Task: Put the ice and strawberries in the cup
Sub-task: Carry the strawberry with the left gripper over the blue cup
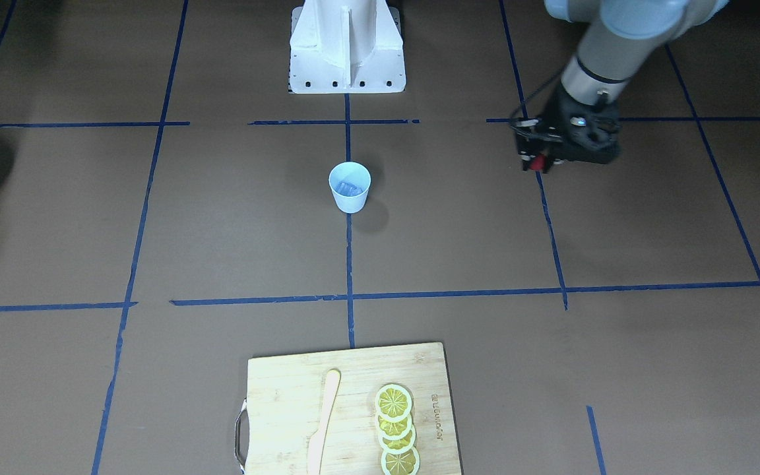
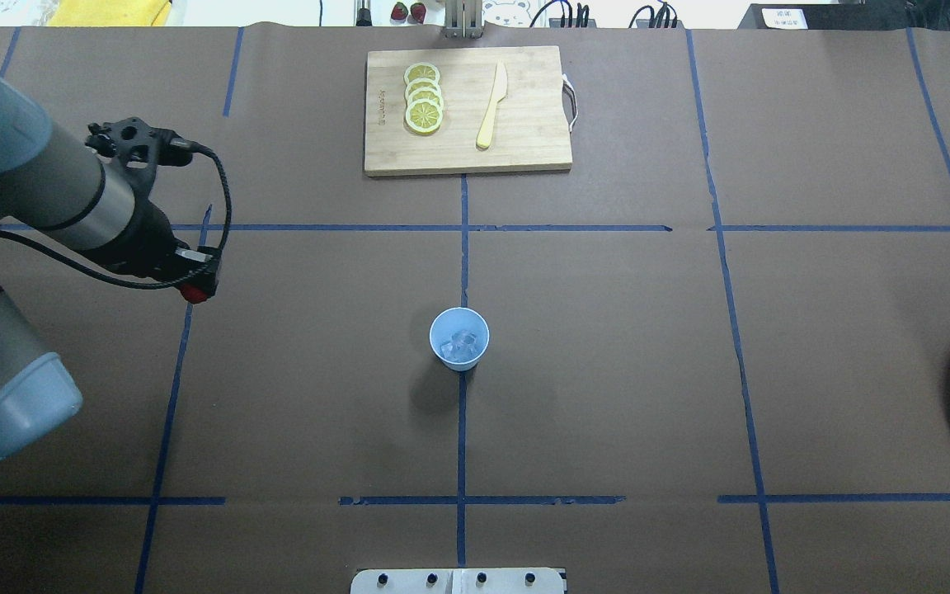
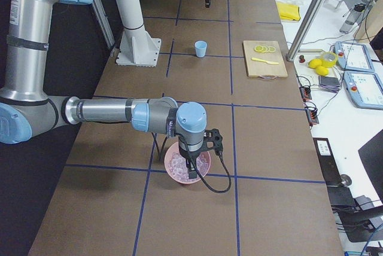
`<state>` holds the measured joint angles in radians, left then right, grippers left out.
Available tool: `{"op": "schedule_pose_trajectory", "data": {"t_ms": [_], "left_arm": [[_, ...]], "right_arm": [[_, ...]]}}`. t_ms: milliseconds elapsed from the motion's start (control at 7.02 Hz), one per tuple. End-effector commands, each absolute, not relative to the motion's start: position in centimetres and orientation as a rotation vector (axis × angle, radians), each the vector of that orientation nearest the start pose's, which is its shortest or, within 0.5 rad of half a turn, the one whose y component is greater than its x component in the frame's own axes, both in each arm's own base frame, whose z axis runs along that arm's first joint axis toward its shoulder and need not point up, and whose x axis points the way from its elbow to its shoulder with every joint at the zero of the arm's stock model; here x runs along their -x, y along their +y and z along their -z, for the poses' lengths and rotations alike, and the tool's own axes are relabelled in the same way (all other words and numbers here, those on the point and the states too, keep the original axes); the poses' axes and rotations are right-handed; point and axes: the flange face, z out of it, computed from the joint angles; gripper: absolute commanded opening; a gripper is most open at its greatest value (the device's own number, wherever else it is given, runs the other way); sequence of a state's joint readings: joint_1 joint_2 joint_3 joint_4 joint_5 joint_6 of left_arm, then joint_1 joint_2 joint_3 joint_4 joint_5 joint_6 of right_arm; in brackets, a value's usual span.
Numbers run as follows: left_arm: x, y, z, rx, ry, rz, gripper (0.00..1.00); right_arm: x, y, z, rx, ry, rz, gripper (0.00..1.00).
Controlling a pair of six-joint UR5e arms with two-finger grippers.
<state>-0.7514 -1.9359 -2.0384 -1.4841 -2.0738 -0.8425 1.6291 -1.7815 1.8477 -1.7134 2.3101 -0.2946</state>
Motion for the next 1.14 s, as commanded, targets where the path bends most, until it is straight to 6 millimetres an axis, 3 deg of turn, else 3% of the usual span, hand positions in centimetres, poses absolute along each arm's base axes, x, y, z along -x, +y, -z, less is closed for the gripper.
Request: {"op": "schedule_pose_trajectory", "data": {"t_ms": [0,285,570,712,854,997], "left_arm": [[-40.0,-42.1,-20.5,-0.202,0.892,-0.232,0.0],[-43.5,-43.8,-17.3,-0.152,0.858,-0.146,0.0],[-49.4,-41.8,-13.5,-0.146,0.854,-0.087,0.0],[-52.0,-42.9,-11.5,-0.13,0.844,-0.053,0.0],[-54.4,-42.2,-10.4,-0.122,0.834,-0.044,0.0],[-56.4,-40.6,-10.4,-0.134,0.817,-0.061,0.0]], "right_arm": [[-8.9,-39.3,-63.3,-0.059,-0.741,0.197,1.0],[-8.9,-39.2,-63.3,-0.058,-0.742,0.197,1.0],[-8.9,-39.2,-63.3,-0.057,-0.74,0.197,1.0],[-9.0,-39.2,-63.3,-0.058,-0.742,0.195,1.0],[-9.0,-39.2,-63.4,-0.057,-0.74,0.196,1.0],[-9.0,-39.2,-63.4,-0.057,-0.74,0.196,1.0]]}}
